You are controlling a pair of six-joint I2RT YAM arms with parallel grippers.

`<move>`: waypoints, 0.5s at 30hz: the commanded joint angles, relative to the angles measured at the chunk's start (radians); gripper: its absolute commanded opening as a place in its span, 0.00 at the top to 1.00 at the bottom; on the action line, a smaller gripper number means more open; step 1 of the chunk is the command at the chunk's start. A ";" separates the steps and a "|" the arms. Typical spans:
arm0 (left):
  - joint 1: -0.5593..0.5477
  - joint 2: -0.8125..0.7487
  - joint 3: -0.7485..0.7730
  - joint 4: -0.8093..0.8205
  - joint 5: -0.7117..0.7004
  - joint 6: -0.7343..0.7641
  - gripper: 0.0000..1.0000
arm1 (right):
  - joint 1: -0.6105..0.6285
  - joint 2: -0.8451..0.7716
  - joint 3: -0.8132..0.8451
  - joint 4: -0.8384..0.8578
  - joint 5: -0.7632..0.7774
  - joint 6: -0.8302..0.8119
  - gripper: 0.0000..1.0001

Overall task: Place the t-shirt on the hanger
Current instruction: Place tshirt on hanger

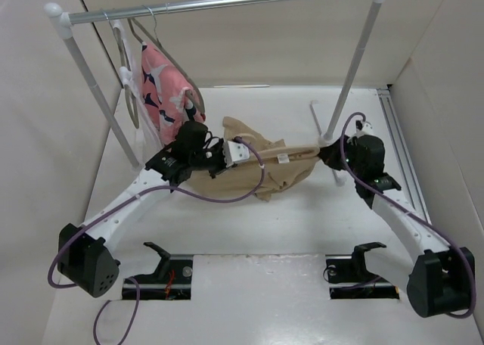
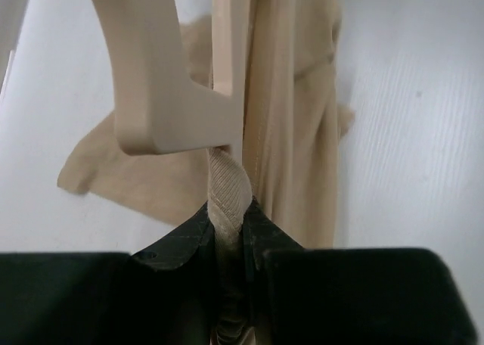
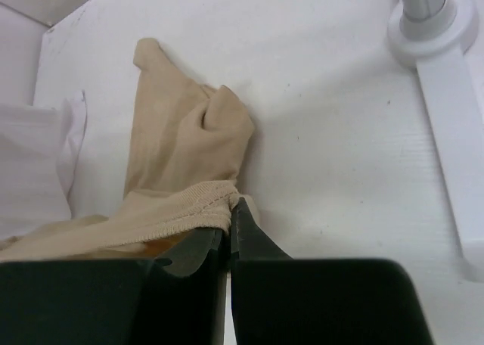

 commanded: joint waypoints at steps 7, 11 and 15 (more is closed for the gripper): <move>-0.010 -0.011 -0.045 -0.029 -0.317 0.214 1.00 | -0.066 -0.035 0.297 -0.367 0.058 -0.327 1.00; -0.082 -0.020 -0.057 -0.007 -0.336 0.254 1.00 | 0.060 0.025 0.404 -0.379 -0.032 -0.462 1.00; -0.151 -0.011 -0.020 0.002 -0.299 0.232 1.00 | 0.299 0.165 0.533 -0.410 -0.163 -0.602 1.00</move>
